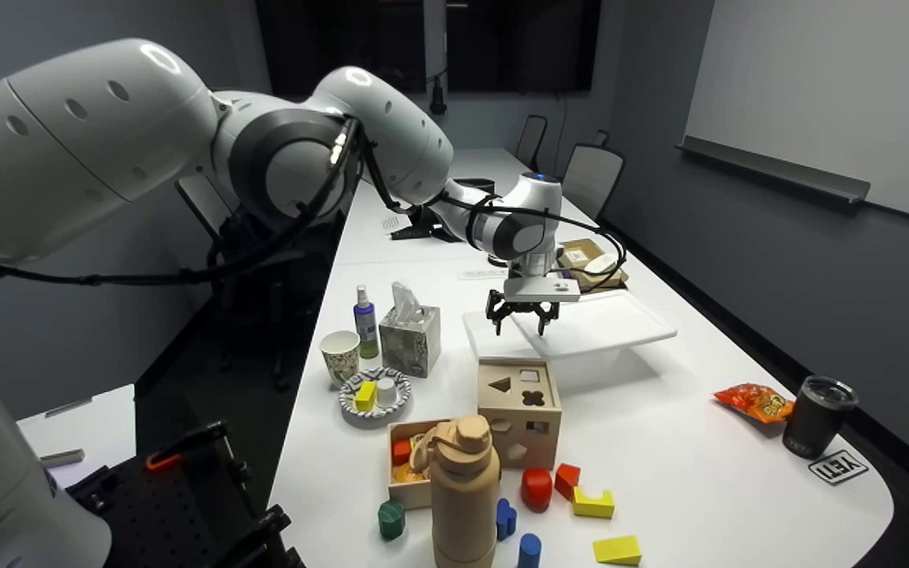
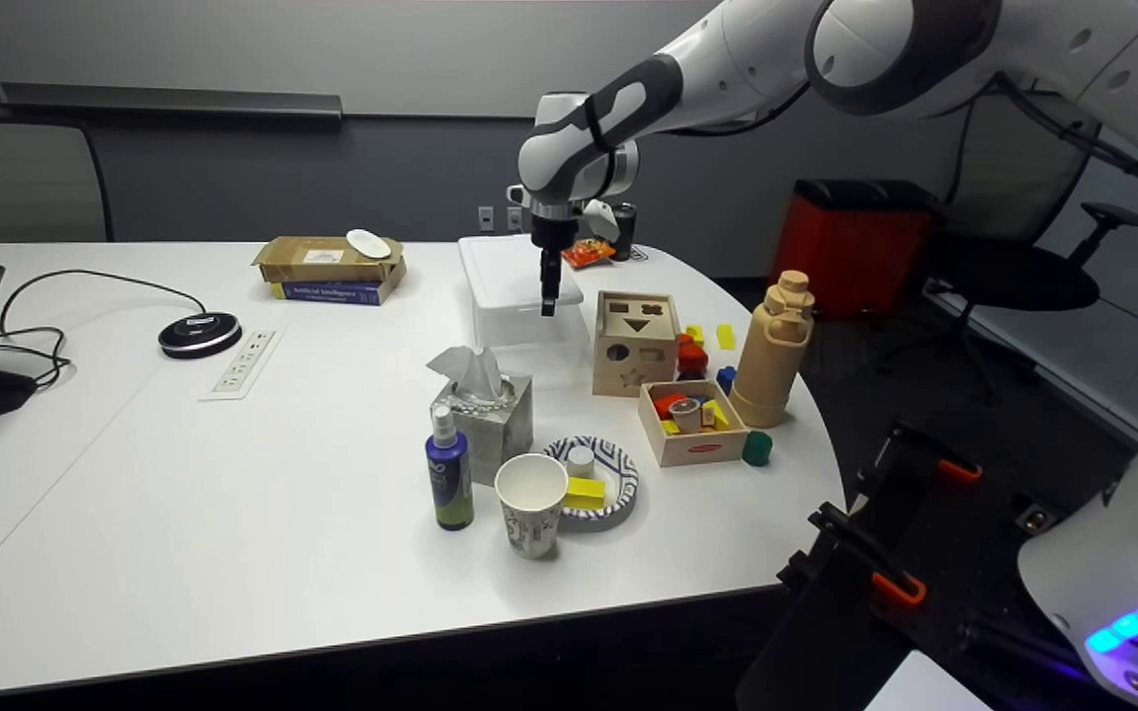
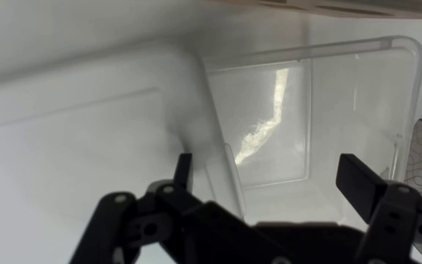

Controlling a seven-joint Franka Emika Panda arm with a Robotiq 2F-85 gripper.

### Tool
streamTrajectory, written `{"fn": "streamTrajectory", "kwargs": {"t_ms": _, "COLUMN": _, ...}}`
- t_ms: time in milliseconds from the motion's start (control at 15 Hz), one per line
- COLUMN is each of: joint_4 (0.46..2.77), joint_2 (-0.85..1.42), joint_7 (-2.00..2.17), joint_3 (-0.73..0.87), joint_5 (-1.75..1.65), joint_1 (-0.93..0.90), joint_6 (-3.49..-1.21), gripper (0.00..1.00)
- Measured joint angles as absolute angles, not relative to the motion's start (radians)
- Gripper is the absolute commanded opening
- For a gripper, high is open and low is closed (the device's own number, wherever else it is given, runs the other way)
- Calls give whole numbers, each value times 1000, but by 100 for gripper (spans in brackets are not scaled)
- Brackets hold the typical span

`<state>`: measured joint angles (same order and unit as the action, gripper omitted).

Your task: Move the white container forward

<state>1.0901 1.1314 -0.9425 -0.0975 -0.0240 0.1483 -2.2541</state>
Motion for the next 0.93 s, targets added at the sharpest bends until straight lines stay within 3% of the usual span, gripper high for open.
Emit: {"fn": "streamTrajectory", "kwargs": {"t_ms": 933, "joint_4": 1023, "joint_2": 1171, "joint_7": -941, "joint_3": -98, "joint_5": -23, "joint_1": 148, "joint_6": -2198, "gripper": 100}}
